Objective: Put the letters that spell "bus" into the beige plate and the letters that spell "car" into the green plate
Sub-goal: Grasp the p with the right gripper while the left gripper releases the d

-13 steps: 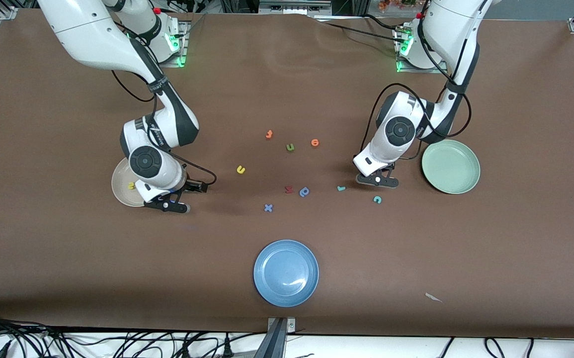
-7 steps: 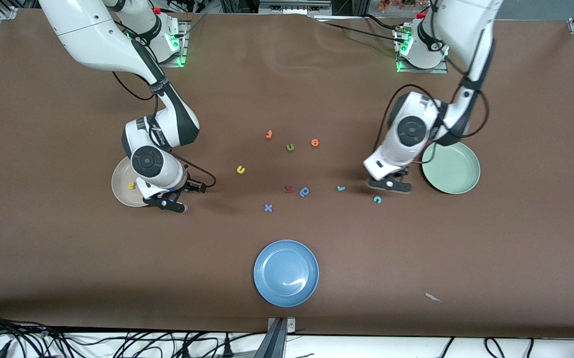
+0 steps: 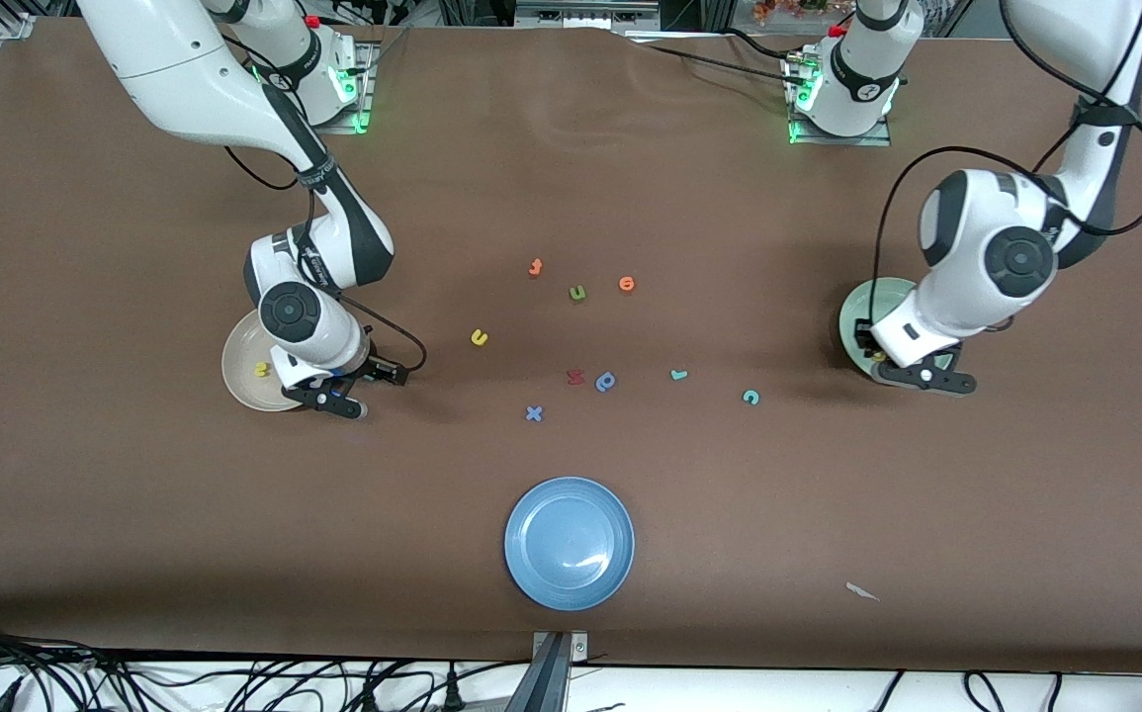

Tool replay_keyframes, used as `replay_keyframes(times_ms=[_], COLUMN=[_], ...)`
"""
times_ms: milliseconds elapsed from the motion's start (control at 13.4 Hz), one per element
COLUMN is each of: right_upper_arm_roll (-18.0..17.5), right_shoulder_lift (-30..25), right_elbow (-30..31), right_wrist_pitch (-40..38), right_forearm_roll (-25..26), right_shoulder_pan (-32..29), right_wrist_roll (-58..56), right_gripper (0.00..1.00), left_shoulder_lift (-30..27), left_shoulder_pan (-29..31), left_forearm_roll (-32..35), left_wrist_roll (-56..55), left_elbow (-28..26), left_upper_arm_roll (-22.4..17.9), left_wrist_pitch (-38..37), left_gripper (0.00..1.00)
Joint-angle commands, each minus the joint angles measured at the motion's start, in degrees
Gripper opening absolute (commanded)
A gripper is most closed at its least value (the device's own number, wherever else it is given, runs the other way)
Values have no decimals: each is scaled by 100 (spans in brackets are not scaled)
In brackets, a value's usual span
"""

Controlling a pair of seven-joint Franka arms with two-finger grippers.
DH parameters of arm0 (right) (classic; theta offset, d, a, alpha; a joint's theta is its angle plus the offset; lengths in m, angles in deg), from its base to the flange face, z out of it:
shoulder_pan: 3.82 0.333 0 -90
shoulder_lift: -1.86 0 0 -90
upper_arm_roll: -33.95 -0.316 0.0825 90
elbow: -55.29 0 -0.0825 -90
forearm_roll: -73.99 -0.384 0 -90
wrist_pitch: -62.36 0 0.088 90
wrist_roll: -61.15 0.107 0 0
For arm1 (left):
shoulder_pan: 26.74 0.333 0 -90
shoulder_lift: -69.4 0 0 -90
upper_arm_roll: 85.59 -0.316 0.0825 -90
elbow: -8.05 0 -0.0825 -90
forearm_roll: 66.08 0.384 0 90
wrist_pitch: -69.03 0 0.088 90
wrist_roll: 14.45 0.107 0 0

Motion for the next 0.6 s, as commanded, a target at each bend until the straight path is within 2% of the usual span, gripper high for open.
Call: replay_keyframes(times_ms=[0,75,224,373,448,522], right_upper_arm_roll=[-11,-11,-11,-11,-11,-11], right_shoulder_lift=[-142,-142,-142,-142,-142,-194], right_elbow=[178,178,178,169,152,126], right_wrist_pitch=[64,55,46,38,38,20], right_forearm_roll=[-70,-70,-70,-70,-70,-70], right_shoulder_pan=[-21,-21,-21,-21,-12,-21], right_wrist_roll=[51,42,42,33,25,7], right_gripper=[58,48,32,15,10,10], left_shoulder_lift=[-73,-56,-12,-20,-20,-29], left_shoulder_pan=[94,103,103,103,95,94], left_forearm_roll=[150,150,150,142,142,107], left_wrist_roll=[140,131,148,113,122,139], left_elbow=[-453,-567,-542,-446,-402,-384], left_upper_arm_roll=[39,39,39,48,48,48], left_wrist_pitch=[-117,-117,-117,-126,-126,-126], left_gripper=[13,16,56,59,60,60])
